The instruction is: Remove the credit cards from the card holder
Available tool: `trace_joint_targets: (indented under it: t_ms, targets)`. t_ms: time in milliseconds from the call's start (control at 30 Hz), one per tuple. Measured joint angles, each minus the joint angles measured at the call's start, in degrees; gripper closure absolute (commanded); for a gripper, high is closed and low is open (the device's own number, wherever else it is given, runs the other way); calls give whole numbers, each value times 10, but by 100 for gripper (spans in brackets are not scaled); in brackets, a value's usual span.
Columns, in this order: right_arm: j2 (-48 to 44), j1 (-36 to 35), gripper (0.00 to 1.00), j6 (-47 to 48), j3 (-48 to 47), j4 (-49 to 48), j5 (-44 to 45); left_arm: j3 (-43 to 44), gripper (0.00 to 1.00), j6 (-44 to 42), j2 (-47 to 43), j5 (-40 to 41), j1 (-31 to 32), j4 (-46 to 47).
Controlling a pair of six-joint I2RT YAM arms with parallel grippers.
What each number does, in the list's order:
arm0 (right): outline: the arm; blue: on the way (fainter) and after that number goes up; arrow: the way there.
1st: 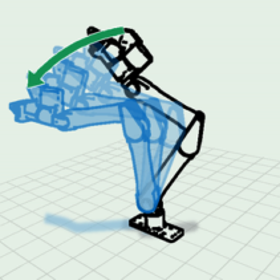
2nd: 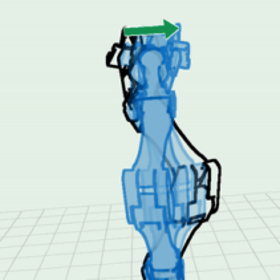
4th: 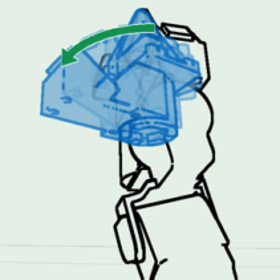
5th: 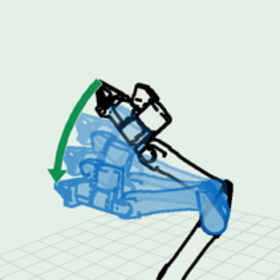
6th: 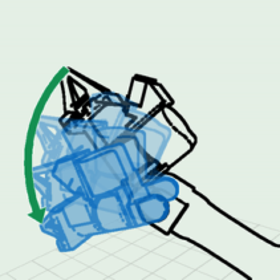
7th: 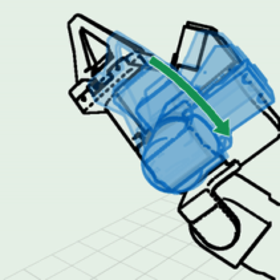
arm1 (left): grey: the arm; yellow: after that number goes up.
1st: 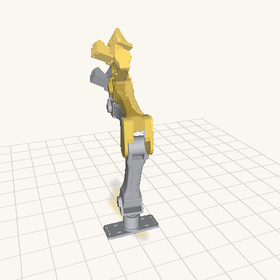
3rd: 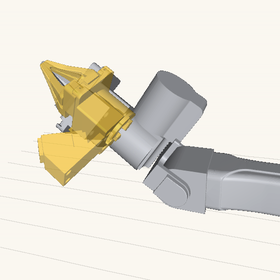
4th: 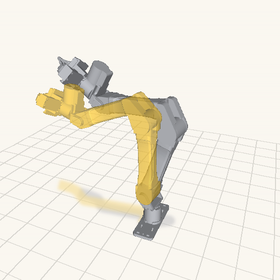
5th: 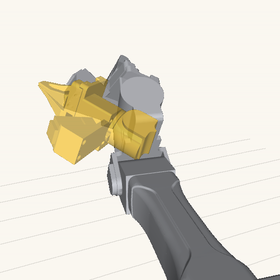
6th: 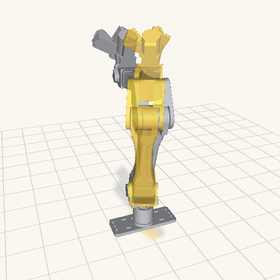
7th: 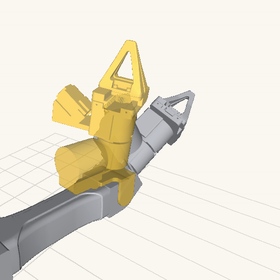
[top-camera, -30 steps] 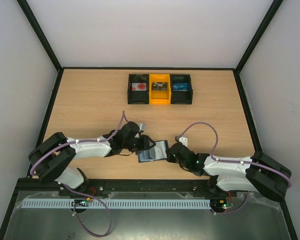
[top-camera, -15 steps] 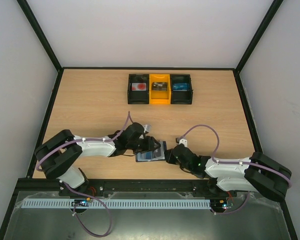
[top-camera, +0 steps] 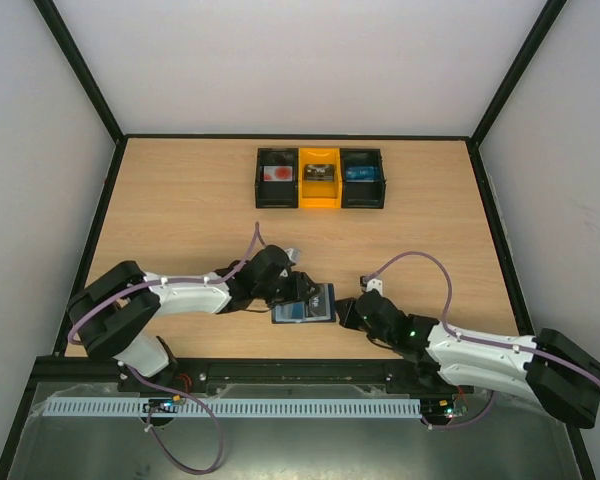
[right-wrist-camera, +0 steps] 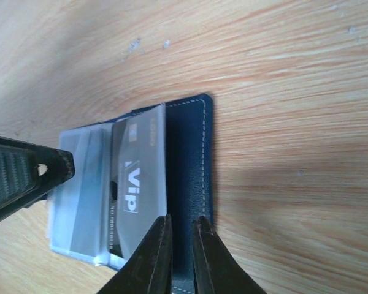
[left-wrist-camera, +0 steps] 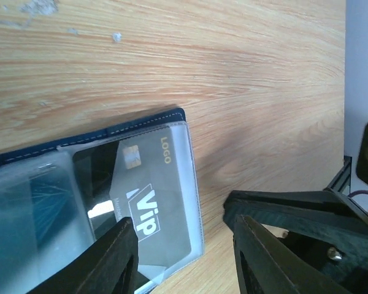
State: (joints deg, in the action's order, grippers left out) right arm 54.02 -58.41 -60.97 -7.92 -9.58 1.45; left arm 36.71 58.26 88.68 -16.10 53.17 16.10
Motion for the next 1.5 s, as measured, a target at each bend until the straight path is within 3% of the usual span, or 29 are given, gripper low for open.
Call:
trace_joint_targets:
  t_ms: [367, 867, 1500]
  targets:
    - [-60, 0, 89, -12, -16, 26, -22, -46, 56, 1, -22, 13, -23, 16]
    - [53, 0, 90, 1, -49, -23, -24, -65, 56, 3, -10, 2, -29, 44]
    - [110, -1, 97, 1, -24, -48, -16, -66, 56, 4, -8, 3, -30, 49]
